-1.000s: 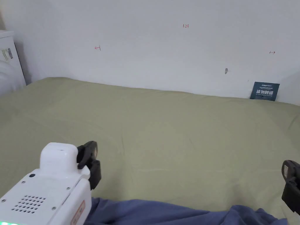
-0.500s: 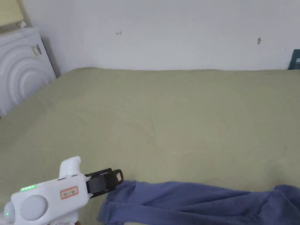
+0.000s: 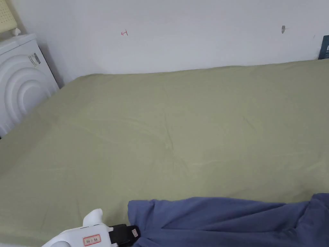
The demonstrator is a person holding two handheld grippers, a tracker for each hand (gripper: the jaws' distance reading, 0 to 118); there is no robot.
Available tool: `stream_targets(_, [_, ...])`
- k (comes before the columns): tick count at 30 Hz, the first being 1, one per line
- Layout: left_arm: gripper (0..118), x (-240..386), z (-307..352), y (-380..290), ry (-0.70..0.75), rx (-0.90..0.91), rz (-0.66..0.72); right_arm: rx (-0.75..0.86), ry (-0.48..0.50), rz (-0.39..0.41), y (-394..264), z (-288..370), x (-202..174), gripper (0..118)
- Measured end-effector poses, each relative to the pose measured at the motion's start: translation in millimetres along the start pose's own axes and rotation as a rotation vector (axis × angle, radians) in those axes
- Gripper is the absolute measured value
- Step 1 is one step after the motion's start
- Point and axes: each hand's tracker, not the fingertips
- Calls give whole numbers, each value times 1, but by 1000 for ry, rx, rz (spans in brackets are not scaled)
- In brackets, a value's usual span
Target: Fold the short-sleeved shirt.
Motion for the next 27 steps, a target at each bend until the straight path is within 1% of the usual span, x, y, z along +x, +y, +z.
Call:
stream_targets(1, [8, -1, 1, 0, -7, 7, 9, -7, 0, -9, -1, 0, 0, 0])
stream_targets(4, [8, -5, 8, 3, -51, 16, 124, -16, 2, -26, -3, 4, 6, 0])
stream_targets(7, [8, -7, 25, 12, -71, 90, 96, -15, -12, -27, -1, 12, 12, 0])
stream_targets(9, [8, 4, 37, 19, -132, 112, 69, 0, -23, -51, 2, 19, 21, 0])
stream_targets(11, [8, 26, 47, 22, -182, 123, 10, 19, -30, -81, 6, 25, 27, 0])
stream_targets(13, [8, 50, 55, 24, -216, 148, -86, 31, -46, -100, 9, 31, 34, 0])
stream_targets(14, [8, 63, 56, 25, -257, 136, -128, 40, -52, -110, 11, 34, 37, 0])
stream_targets(15, [8, 92, 59, 18, -270, 137, -160, 49, -53, -119, 12, 37, 41, 0])
stream_targets(18, [8, 135, 53, 13, -310, 106, -300, 62, -68, -133, 16, 45, 48, 0])
stream_targets(22, [8, 189, 26, -5, -362, 35, -433, 79, -84, -140, 17, 55, 57, 0])
stream_targets(23, [8, 190, 12, -6, -372, -4, -469, 82, -86, -143, 17, 57, 59, 0])
stream_targets(27, [8, 240, -38, -37, -361, -102, -567, 85, -92, -156, 15, 60, 69, 0])
